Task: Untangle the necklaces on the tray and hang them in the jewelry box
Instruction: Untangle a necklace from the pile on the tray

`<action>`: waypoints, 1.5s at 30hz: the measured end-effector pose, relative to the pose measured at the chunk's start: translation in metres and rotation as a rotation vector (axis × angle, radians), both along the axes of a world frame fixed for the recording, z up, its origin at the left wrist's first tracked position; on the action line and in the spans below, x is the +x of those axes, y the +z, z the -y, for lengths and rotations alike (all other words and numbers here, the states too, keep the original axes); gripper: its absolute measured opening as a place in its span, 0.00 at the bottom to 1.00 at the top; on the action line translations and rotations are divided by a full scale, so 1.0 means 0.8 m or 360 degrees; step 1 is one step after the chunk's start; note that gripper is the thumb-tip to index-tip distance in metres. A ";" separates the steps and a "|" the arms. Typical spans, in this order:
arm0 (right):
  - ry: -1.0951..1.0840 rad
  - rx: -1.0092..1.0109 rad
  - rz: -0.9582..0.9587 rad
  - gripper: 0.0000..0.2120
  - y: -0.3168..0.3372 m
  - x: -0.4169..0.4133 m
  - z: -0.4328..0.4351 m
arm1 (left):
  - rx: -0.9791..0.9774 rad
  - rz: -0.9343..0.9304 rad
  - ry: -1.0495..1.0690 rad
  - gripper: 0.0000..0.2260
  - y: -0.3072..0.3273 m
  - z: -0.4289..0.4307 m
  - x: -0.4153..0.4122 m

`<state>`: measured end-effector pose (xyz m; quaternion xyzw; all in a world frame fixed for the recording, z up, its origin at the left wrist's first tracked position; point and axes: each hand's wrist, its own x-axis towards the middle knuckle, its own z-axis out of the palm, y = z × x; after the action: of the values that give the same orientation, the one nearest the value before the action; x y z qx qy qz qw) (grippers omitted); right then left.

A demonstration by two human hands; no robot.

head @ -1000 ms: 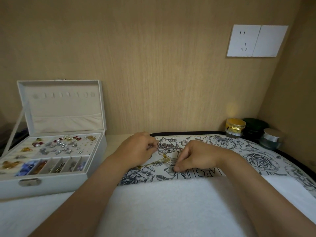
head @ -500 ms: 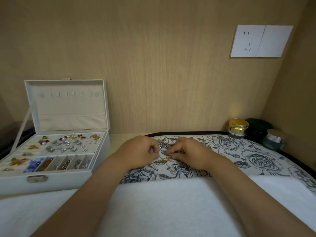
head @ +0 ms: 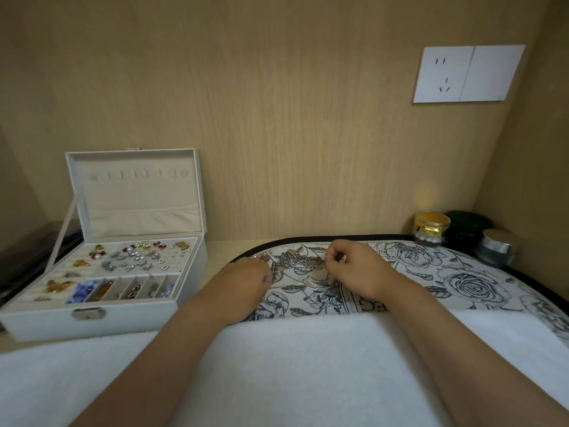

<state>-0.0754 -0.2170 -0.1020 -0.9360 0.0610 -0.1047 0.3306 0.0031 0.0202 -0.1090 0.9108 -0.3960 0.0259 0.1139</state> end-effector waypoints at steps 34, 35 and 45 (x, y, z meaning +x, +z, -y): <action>-0.0372 0.0618 0.0175 0.15 0.014 -0.002 -0.003 | -0.0513 -0.0834 0.0211 0.11 0.012 -0.018 0.000; -0.0320 0.0524 0.0184 0.16 0.013 -0.002 -0.004 | -0.0501 -0.0787 0.0194 0.11 0.011 -0.018 -0.001; 0.0337 0.0805 0.0098 0.11 0.040 -0.008 -0.039 | -0.0460 0.0185 0.0000 0.11 0.034 0.002 -0.026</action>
<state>-0.0820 -0.1860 -0.0698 -0.8212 -0.0232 -0.0793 0.5646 -0.0177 0.0184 -0.0814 0.8819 -0.3940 0.1353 0.2206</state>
